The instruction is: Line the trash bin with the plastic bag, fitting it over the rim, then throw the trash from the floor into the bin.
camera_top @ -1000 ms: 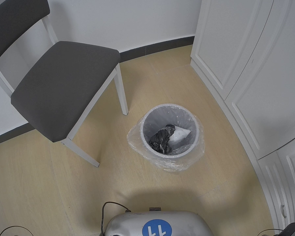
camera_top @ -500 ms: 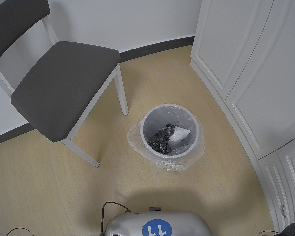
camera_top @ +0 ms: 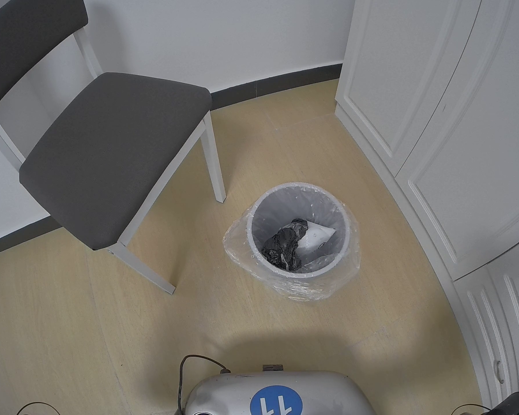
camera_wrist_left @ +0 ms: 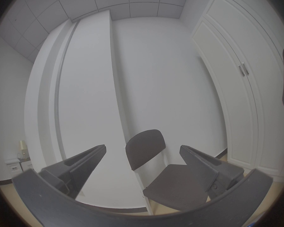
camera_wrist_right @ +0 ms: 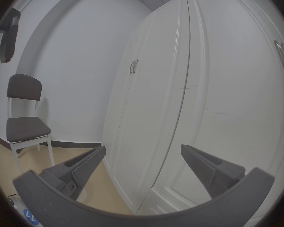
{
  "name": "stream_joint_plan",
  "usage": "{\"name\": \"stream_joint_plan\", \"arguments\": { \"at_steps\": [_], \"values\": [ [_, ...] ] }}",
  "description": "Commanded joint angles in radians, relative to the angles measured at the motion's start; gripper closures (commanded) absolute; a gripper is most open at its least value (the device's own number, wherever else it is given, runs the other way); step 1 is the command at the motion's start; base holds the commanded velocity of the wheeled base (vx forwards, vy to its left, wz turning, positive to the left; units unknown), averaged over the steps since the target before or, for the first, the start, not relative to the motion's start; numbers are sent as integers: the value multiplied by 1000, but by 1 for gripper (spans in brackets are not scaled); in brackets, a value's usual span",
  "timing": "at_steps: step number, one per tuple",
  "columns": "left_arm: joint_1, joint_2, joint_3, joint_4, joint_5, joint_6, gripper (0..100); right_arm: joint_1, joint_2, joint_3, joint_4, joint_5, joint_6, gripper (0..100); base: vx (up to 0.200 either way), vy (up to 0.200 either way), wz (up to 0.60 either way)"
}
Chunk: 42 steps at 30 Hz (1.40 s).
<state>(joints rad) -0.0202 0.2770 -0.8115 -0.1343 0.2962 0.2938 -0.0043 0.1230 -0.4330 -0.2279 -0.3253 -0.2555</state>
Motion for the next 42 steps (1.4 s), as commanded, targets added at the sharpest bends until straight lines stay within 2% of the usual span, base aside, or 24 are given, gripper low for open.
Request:
{"name": "stream_joint_plan", "arguments": {
  "at_steps": [1,11,15,16,19,25,26,28,31,35,42],
  "values": [
    [14,-48,-37,38,-2,-2,0,-6,-59,-38,32,0,-1,0,0,0,0],
    [39,-125,-69,147,-3,-76,0,-8,-91,-95,56,3,-1,0,0,0,0],
    [34,-187,-57,225,-6,-79,0,-5,-109,-105,56,40,2,0,0,0,0],
    [29,-206,-48,265,-22,-79,0,0,-117,-99,56,72,16,0,0,0,0],
    [25,-228,-26,292,-48,-82,0,0,-121,-84,56,115,70,0,0,0,0],
    [14,-260,97,283,-57,-88,0,0,-121,-38,55,157,168,0,0,0,0],
    [14,-263,156,275,-57,-108,0,0,-121,-13,55,161,197,0,0,0,0],
    [16,-265,186,271,-57,-119,0,0,-121,-3,55,163,205,0,0,0,0],
    [16,-265,318,209,-117,-160,0,0,-121,49,47,186,226,0,0,0,0],
    [16,-265,407,148,-170,-180,0,0,-121,77,45,190,234,0,0,0,0],
    [16,-263,479,140,-177,-180,0,0,-121,155,42,190,248,0,0,0,0]
  ]
}}
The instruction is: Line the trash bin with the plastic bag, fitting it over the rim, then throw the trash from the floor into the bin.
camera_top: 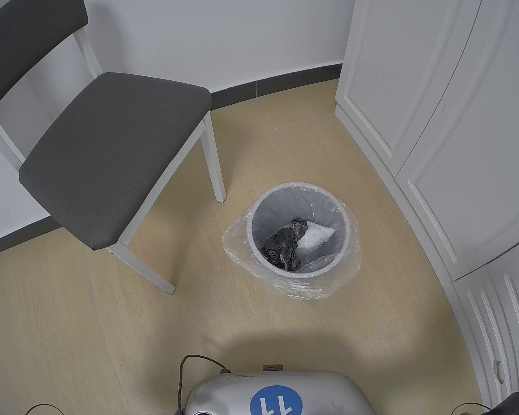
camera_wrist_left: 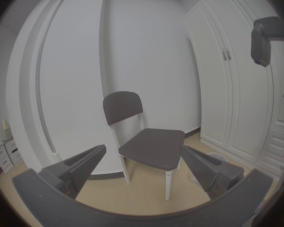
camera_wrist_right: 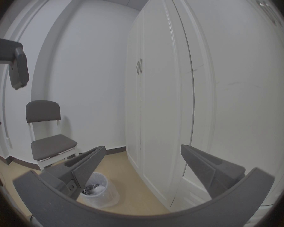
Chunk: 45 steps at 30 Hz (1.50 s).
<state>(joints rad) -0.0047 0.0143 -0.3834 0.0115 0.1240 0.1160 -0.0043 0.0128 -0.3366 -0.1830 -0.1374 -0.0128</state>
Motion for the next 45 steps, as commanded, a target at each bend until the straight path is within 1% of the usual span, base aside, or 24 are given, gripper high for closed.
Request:
{"name": "stream_joint_plan", "arguments": {
  "at_steps": [1,2,5,8,12,14,16,17,23,27,31,36,39,40,41,45],
  "values": [
    [0,1,57,-5,-4,-2,0,3,-13,76,-4,4,5,0,0,0,0],
    [0,3,58,-5,-4,-2,0,3,-13,85,-6,6,7,0,0,0,0],
    [-1,3,69,-4,-4,-4,0,3,-13,154,-39,50,48,0,0,0,0],
    [0,1,77,-2,-4,-6,0,3,-13,197,-55,88,68,0,0,0,0],
    [0,0,101,-7,-4,-6,0,3,-13,246,-62,96,80,0,0,0,0],
    [0,0,123,-7,-4,-6,0,3,-13,291,-95,96,82,0,0,0,0],
    [0,0,126,-7,-4,-7,0,3,-13,300,-102,96,80,0,0,0,0],
    [0,0,144,-7,-4,-9,0,3,-13,337,-122,96,71,0,0,0,0],
    [2,-4,189,-8,-6,-18,0,3,-13,337,-84,98,73,0,0,0,0],
    [2,-7,222,-7,-6,-42,0,3,-13,337,33,122,71,0,0,0,0],
    [3,-8,241,-13,-7,-75,0,3,-11,337,114,127,82,0,0,0,0],
    [3,-11,248,-13,-9,-73,0,3,-11,337,114,127,85,0,0,0,0],
    [3,-11,251,-13,-15,-71,0,3,-11,337,131,144,71,0,0,0,0],
    [3,-11,268,-15,-15,-70,0,3,-11,337,132,173,40,0,0,0,0],
    [3,-11,278,-15,-15,-70,0,3,-11,337,134,180,31,0,0,0,0],
    [3,-13,347,-51,-15,-68,0,3,-11,337,140,174,19,0,0,0,0]
  ]
}}
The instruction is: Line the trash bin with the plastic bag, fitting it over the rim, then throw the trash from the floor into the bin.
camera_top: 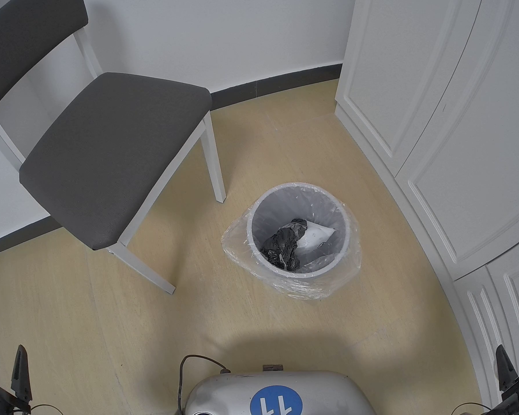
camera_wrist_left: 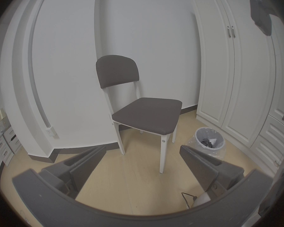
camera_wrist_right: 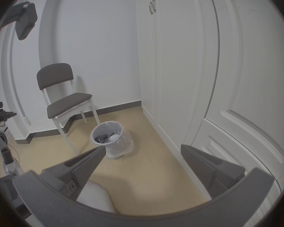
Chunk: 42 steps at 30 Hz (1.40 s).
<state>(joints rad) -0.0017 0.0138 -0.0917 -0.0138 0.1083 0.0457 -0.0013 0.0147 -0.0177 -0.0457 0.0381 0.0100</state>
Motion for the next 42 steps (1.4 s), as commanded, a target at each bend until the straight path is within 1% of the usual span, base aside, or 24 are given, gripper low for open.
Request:
{"name": "stream_joint_plan", "arguments": {
  "at_steps": [1,3,4,5,7,13,16,21,22,23,24,25,42],
  "values": [
    [0,-12,79,-51,1,3,0,0,-13,18,1,-1,-1,0,0,0,0],
    [0,-12,92,-58,1,3,0,0,-13,18,1,-4,2,0,0,0,0],
    [0,-12,92,-55,1,-1,0,0,-13,18,46,-40,-4,0,0,0,0],
    [0,-12,92,-55,1,-3,0,1,-15,15,69,-53,2,0,0,0,0],
    [0,-12,92,-54,-1,-3,0,1,-15,16,47,-49,2,0,0,0,0],
    [0,-12,92,-37,-12,-20,0,1,-15,16,46,-47,2,0,0,0,0],
    [0,-12,92,-32,-38,-38,0,1,-15,18,44,-47,2,0,0,0,0],
    [0,-11,92,-34,-45,-37,0,1,-15,18,44,-47,2,0,0,0,0],
    [0,-12,92,-32,-68,-40,0,1,-15,18,44,-47,2,0,0,0,0],
    [0,-12,92,-32,-68,-40,0,1,-15,18,44,-47,2,0,0,0,0],
    [0,-12,92,21,-127,-32,0,1,-15,18,44,-47,2,0,0,0,0],
    [2,-12,81,51,-137,-29,0,1,-15,18,44,-47,4,0,0,0,0],
    [0,-12,81,41,-137,-43,0,0,-15,18,44,-47,2,0,0,0,0]
  ]
}}
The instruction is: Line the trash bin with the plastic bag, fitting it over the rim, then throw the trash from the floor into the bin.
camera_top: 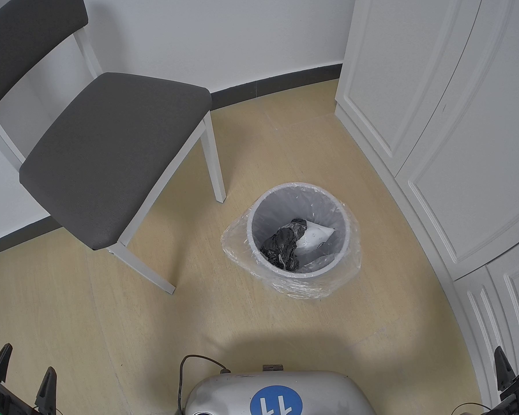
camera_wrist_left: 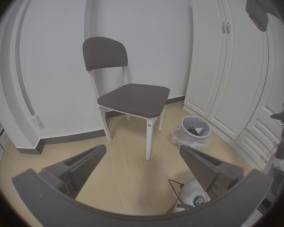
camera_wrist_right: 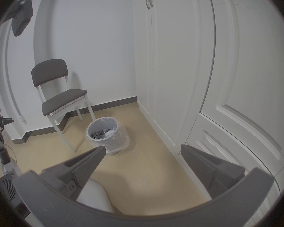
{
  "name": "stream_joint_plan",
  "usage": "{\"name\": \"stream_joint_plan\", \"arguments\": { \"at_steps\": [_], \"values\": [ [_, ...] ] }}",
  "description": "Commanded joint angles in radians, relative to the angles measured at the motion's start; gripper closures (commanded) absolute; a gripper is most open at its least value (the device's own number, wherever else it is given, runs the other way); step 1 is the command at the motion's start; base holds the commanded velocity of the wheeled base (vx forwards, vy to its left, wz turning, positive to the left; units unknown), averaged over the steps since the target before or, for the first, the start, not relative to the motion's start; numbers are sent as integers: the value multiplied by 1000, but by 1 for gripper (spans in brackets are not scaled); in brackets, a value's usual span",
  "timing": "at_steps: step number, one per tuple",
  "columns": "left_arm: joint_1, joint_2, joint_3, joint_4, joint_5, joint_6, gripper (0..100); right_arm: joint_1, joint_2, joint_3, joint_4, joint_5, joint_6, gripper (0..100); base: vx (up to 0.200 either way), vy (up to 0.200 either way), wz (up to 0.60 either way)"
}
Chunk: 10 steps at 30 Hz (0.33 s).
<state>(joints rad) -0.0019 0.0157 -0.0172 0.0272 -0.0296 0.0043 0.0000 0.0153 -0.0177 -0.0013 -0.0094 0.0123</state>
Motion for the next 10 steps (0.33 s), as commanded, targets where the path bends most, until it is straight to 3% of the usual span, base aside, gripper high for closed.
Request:
{"name": "stream_joint_plan", "arguments": {
  "at_steps": [1,10],
  "values": [
    [0,-14,6,0,0,-1,0,0,-15,18,0,0,0,0,0,0,0],
    [2,-14,8,-3,0,3,0,0,-15,18,0,0,0,0,0,0,0]
  ]
}}
